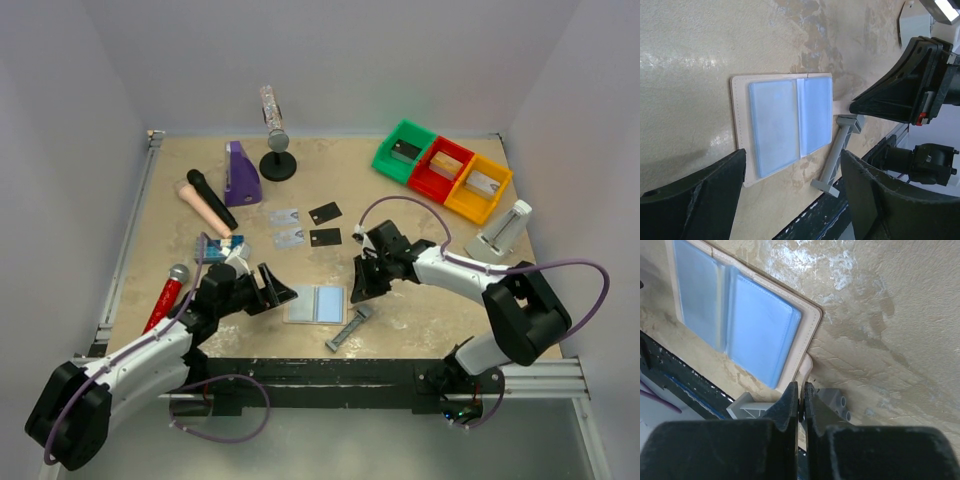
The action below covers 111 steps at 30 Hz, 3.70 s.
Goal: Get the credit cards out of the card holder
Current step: Remove the credit card from the card holder.
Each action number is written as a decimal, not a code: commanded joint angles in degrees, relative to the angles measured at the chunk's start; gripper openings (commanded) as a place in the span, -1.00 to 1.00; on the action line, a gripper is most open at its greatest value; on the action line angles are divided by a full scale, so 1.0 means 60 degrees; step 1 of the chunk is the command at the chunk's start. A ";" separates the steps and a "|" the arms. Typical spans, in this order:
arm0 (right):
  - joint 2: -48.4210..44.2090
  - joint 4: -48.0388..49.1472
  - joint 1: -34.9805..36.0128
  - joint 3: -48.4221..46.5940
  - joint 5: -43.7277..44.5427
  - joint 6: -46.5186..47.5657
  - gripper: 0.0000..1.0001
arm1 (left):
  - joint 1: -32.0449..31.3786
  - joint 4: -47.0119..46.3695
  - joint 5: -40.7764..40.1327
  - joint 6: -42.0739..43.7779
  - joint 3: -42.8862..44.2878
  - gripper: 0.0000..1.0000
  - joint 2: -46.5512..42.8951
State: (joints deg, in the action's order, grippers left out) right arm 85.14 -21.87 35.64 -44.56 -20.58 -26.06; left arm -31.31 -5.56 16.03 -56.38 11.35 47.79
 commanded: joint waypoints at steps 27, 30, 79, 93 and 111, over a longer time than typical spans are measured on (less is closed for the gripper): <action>0.0150 0.0524 0.0052 -0.0514 -0.0511 -0.0358 -1.00 | -0.0861 -0.1037 -0.0577 0.0036 0.0920 0.43 0.2245; 0.0150 0.0568 0.0052 -0.0455 -0.0540 -0.0358 -1.00 | -0.0904 -0.0817 -0.0665 0.0036 0.0920 0.43 0.2201; 0.0575 0.0788 0.0330 -0.0543 -0.0877 -0.0490 -1.00 | -0.1330 -0.2325 0.0419 0.0007 0.1696 0.41 0.3651; 0.0634 0.0657 0.0330 -0.0660 -0.0789 -0.0461 -1.00 | -0.1505 -0.2427 0.0828 0.0153 0.2062 0.41 0.3417; 0.0633 0.0612 0.0344 -0.0675 -0.0745 -0.0461 -1.00 | -0.1930 -0.2251 0.0726 0.0256 0.2443 0.42 0.3475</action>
State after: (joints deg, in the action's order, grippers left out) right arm 88.88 -18.55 37.23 -46.92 -25.04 -29.08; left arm -42.52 -17.10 20.34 -56.18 24.34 68.93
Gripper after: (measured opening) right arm 0.030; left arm 0.710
